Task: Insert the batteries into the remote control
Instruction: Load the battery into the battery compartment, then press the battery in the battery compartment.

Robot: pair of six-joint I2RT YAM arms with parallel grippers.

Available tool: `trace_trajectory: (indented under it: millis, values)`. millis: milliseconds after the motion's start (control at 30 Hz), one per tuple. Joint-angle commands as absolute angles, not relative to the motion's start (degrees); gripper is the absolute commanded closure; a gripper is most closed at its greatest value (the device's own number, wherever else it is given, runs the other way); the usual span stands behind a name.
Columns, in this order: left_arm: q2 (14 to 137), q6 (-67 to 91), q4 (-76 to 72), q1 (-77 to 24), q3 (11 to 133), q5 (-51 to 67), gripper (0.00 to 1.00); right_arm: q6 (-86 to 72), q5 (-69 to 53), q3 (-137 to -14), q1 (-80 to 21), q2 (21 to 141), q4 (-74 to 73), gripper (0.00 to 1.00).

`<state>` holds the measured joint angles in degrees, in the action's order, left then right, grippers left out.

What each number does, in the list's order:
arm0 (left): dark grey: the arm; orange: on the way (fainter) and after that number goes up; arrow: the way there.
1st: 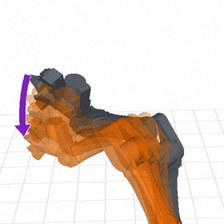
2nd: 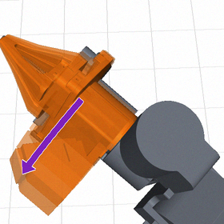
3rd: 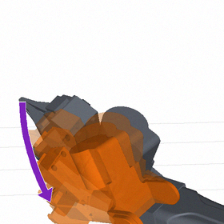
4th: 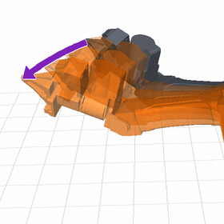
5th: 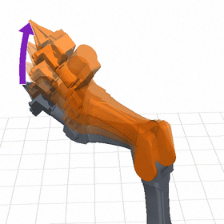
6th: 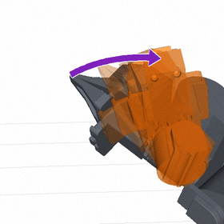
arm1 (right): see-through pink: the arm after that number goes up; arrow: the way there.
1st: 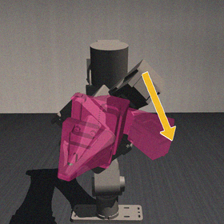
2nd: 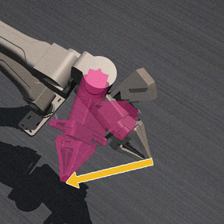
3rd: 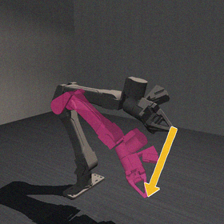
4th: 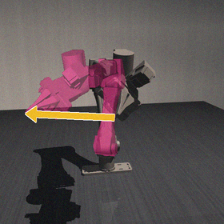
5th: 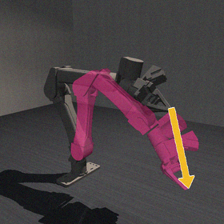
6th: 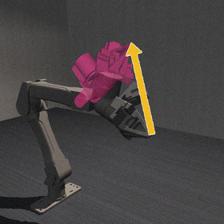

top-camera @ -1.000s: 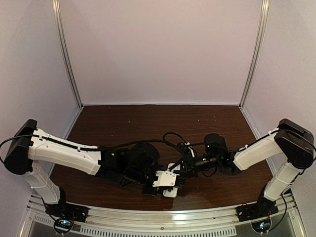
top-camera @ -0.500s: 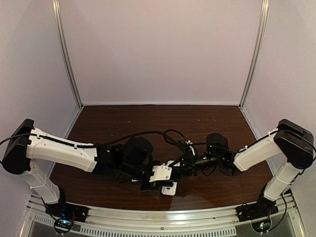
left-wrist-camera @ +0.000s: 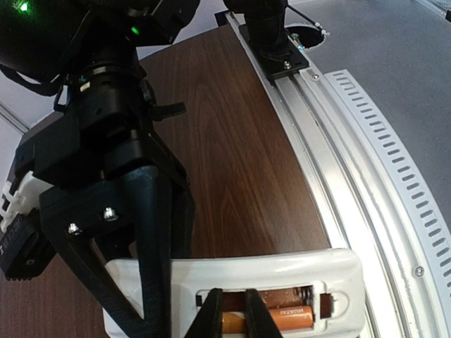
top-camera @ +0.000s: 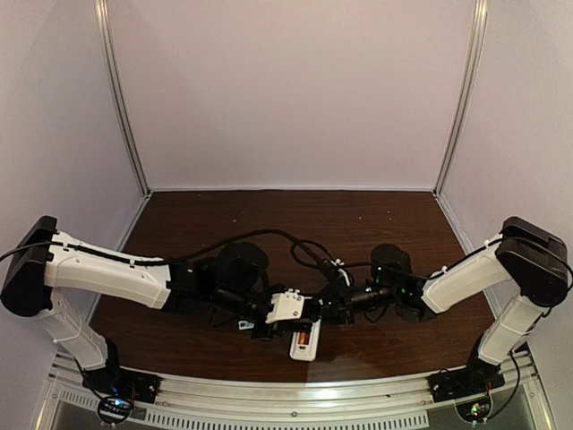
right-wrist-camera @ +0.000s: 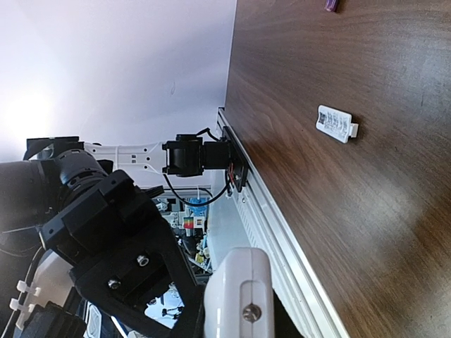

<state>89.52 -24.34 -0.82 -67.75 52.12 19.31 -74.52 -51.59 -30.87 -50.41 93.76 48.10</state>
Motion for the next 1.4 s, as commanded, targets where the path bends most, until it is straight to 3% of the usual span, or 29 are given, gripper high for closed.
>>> trace_trajectory:
  millis: [0, 133, 433, 500, 533, 567, 767, 967, 1267, 1367]
  values:
    - [87.7, -25.7, 5.5, -69.5, 50.8, 12.1, 0.80, -67.3, -55.1, -34.5, -52.1, 89.8, 44.2, 1.00]
    - [85.6, -22.4, 7.5, -73.3, 53.8, 8.2, 0.64, -61.4, -50.7, -35.9, -49.8, 88.3, 34.5, 1.00]
    - [73.0, -5.2, -1.9, -74.8, 46.7, -4.3, 0.42, -59.0, -46.6, -35.5, -48.3, 86.9, 32.9, 1.00]
    - [69.8, 2.7, -4.8, -74.7, 44.5, -10.3, 0.25, -58.7, -45.4, -35.6, -48.3, 86.3, 32.9, 1.00]
    - [68.7, 7.8, -5.8, -74.6, 43.5, -13.7, 0.07, -58.4, -44.7, -35.8, -48.3, 86.0, 32.6, 1.00]
    - [68.0, 13.4, -5.8, -74.4, 43.1, -16.3, 0.03, -58.2, -44.1, -36.0, -48.3, 85.7, 32.3, 1.00]
    - [73.8, 28.9, 2.5, -73.7, 48.2, -13.7, 0.03, -57.8, -41.4, -36.3, -48.3, 84.6, 32.2, 1.00]
    - [83.3, 34.0, 5.2, -73.7, 54.5, -9.2, 0.30, -58.0, -41.6, -37.1, -48.3, 84.6, 32.5, 1.00]
    - [86.7, 37.3, 6.0, -72.4, 55.5, -9.5, 0.51, -57.4, -41.8, -36.9, -48.5, 83.0, 31.8, 1.00]
    - [88.0, 36.8, 6.9, -72.3, 56.2, -8.7, 0.53, -57.6, -41.9, -36.8, -48.4, 83.1, 32.3, 1.00]
